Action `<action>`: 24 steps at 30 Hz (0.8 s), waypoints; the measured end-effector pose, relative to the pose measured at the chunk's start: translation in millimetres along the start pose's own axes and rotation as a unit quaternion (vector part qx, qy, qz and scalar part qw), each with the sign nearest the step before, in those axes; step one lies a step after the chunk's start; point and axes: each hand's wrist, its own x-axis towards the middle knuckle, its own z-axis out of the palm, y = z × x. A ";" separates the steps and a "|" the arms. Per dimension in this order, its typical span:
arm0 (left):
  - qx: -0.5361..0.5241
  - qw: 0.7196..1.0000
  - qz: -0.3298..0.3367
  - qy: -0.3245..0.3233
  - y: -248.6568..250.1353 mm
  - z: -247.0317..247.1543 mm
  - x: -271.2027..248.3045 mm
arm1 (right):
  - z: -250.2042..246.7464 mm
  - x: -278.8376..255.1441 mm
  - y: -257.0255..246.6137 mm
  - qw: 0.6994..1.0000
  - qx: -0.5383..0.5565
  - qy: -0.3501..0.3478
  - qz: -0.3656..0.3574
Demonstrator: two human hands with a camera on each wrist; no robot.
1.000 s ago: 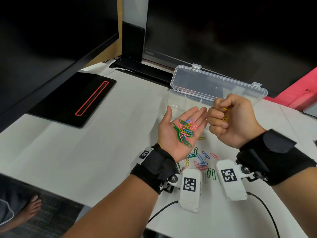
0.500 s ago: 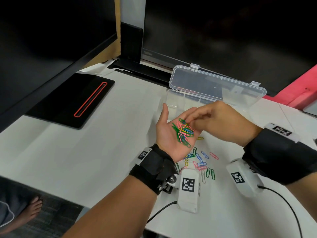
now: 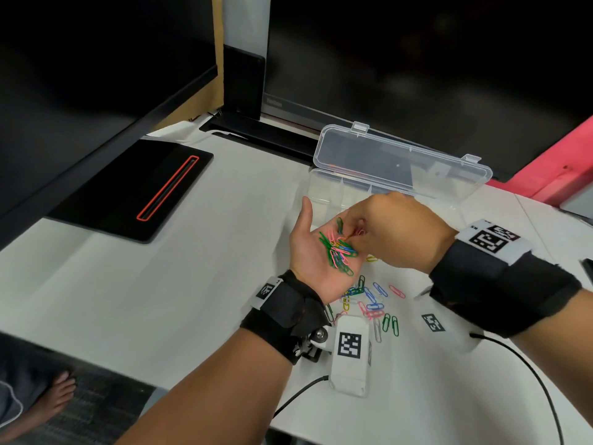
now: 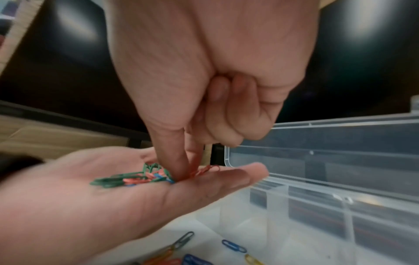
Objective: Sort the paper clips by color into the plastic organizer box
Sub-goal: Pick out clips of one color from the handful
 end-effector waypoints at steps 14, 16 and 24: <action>-0.027 0.999 0.011 0.038 3.5 4.4 -2.0 | -4.9 -8.9 26.0 0.620 0.765 -0.022 0.173; -0.035 0.999 0.013 0.039 3.4 3.6 -1.7 | -0.5 -11.7 28.6 0.594 0.786 0.007 0.168; -0.050 0.996 0.041 0.056 1.8 2.8 0.8 | 9.0 -12.3 26.2 0.667 0.728 0.037 0.152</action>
